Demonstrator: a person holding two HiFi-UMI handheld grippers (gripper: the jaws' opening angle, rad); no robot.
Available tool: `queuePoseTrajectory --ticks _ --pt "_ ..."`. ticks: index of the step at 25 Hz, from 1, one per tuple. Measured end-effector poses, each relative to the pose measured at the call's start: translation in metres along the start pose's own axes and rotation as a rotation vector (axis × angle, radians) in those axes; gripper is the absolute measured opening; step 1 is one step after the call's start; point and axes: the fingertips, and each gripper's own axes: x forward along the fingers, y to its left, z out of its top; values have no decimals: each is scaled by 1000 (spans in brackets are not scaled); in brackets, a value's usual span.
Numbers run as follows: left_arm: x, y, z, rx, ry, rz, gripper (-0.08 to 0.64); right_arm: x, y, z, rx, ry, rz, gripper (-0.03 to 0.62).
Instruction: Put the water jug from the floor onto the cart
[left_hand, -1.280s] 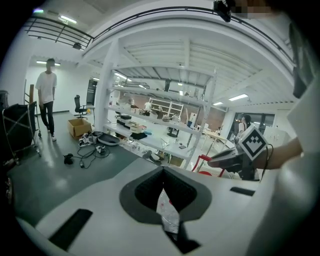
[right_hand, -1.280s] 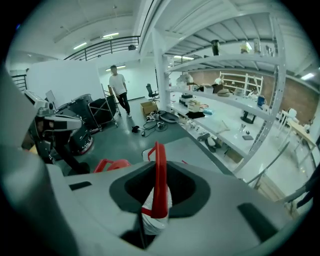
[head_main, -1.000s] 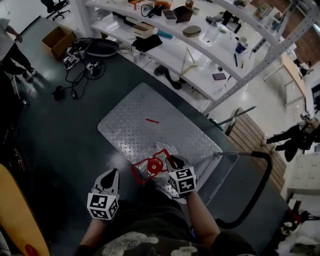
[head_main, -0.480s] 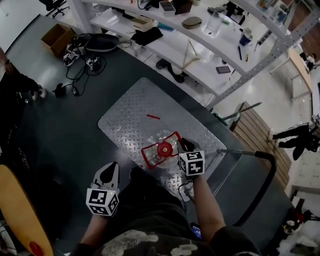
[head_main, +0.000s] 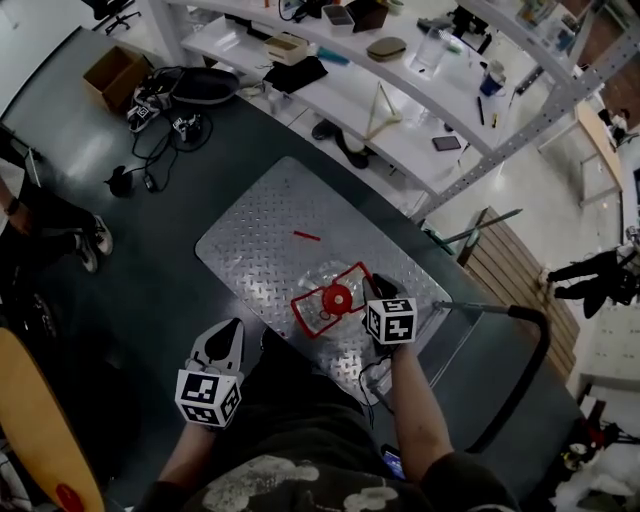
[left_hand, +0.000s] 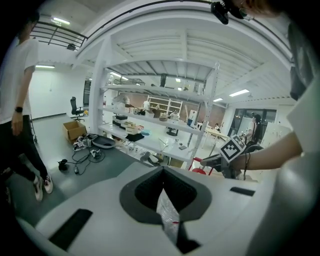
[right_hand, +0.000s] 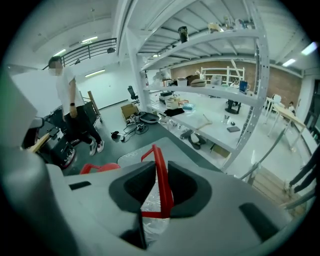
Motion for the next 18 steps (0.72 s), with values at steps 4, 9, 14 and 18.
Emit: queuePoseTrajectory --ticks 4,9,14,18 --pt "3 4 2 2 -1 -11 8 0 -10 -3 40 -9 -53 60" --pt "6 2 3 -1 -5 -26 8 -5 -30 -7 106 -19 -99 67" --pt "10 2 9 8 -17 -29 9 -14 -39 -6 155 -55 -129 80" --pt "9 0 13 7 -34 -23 9 -28 -33 -1 169 -98 -117 80"
